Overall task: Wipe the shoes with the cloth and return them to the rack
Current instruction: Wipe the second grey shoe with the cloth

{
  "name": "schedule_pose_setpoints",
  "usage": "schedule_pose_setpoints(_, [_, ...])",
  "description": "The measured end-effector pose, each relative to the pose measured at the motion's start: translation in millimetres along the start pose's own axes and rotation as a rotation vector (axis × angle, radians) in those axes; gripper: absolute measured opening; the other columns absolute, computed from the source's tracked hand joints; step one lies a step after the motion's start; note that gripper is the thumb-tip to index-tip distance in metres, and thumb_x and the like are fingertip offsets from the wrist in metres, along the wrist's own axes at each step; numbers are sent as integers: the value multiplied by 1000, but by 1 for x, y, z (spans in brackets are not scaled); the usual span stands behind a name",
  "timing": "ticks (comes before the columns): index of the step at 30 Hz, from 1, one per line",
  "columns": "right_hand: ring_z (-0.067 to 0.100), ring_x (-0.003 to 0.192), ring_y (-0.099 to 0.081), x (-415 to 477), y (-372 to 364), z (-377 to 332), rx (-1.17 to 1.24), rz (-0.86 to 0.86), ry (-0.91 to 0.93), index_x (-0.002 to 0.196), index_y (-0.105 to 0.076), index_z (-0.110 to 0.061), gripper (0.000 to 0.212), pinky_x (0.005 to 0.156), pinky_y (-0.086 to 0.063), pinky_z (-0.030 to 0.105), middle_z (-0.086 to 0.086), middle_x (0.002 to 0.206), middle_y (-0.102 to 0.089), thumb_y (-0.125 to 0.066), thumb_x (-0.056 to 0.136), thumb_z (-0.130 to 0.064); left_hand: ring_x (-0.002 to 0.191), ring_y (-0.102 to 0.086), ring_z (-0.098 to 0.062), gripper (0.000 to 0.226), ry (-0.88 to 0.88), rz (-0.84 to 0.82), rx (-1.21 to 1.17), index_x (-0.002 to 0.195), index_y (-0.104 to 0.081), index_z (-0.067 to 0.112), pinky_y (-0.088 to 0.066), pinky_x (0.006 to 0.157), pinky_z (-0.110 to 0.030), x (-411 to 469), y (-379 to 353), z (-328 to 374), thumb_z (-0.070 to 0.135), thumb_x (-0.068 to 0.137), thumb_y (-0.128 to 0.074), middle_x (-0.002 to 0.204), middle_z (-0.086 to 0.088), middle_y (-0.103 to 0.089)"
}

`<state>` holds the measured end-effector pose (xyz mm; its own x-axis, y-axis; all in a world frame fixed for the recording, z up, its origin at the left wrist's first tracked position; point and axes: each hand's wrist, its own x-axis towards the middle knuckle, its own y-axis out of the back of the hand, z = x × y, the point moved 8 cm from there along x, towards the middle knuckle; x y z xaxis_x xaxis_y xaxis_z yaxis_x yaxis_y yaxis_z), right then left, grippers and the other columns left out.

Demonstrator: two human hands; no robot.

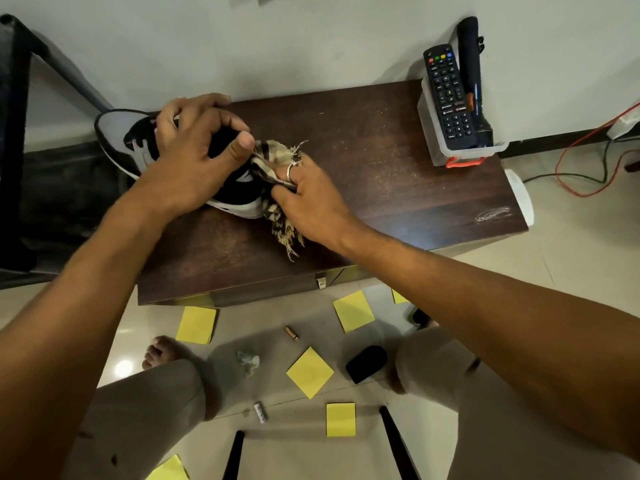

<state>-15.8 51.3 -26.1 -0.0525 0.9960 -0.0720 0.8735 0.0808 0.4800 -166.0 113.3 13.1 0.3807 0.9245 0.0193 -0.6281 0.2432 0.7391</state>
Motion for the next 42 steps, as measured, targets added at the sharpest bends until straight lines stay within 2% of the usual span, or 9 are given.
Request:
schedule_pose_setpoints(6, [9, 93, -55, 9, 20, -5, -189, 55, 33, 123, -73, -17, 31, 82, -51, 22, -2, 104, -51, -58, 96, -13, 144, -17, -7, 16, 57, 35, -149, 95, -61, 51, -21, 122, -42, 6, -3, -5, 40, 90, -49, 132, 45, -38])
schedule_pose_setpoints(11, [17, 116, -56, 0, 2, -19, 88, 66, 132, 146, -54, -20, 53, 99, -41, 5, 10, 134, -46, -50, 96, -1, 143, -27, -10, 31, 19, 17, -239, 97, -58, 47, -22, 122, -37, 9, -1, -5, 24, 79, -47, 129, 41, -44])
schedule_pose_setpoints(15, [20, 120, -57, -7, -7, -23, 92, 37, 172, 143, -57, -20, 53, 109, -47, 27, 10, 132, -47, -53, 95, 0, 143, -30, -13, 43, -52, 31, -279, 111, -52, 46, -22, 122, -38, 6, 2, -7, 19, 78, -50, 139, 28, -44])
schedule_pose_setpoints(19, [15, 107, -61, -8, 7, -28, -61, 82, 291, 130, -69, -15, 43, 97, -56, 34, 5, 122, -53, -58, 91, -5, 144, -28, -9, 42, -85, 18, -258, 121, -49, 44, -19, 120, -24, 4, 2, -8, 22, 85, -50, 146, 17, -42])
schedule_pose_setpoints(24, [16, 115, -58, -2, 14, -33, 13, 164, 278, 137, -63, -12, 50, 106, -44, 17, 12, 131, -50, -53, 90, 0, 147, -27, -13, 33, -157, 7, -195, 124, -48, 47, -18, 124, -40, 7, 4, -10, 33, 95, -43, 145, 21, -41])
schedule_pose_setpoints(28, [22, 131, -53, -8, -9, -30, 103, 31, 279, 140, -60, -12, 52, 117, -40, 29, 15, 142, -47, -55, 91, 5, 148, -27, -20, 34, -192, 19, -121, 134, -49, 36, -19, 123, -52, 4, 2, -12, 37, 106, -30, 147, 17, -40])
schedule_pose_setpoints(34, [23, 94, -66, -19, -3, -20, -204, 67, 437, 122, -74, -16, 35, 77, -60, 41, 9, 122, -57, -63, 90, -8, 152, -21, -25, 38, -171, 65, -107, 140, -42, 45, -16, 125, -53, 4, 3, -14, 43, 110, -20, 145, 28, -37])
schedule_pose_setpoints(39, [33, 107, -64, -18, -9, -50, -208, 116, 576, 136, -64, -16, 42, 89, -59, 45, 23, 136, -47, -55, 95, -11, 152, -19, -24, 41, -132, 48, -123, 146, -42, 42, -16, 125, -54, 2, 5, -16, 42, 111, -20, 146, 21, -39])
schedule_pose_setpoints(42, [33, 100, -65, -23, -27, -42, -417, 22, 584, 131, -69, -24, 38, 77, -61, 48, 19, 134, -51, -57, 94, -21, 154, -16, -23, 38, -125, 42, -113, 144, -37, 49, -16, 125, -54, 0, 5, -13, 43, 111, -20, 153, 15, -36])
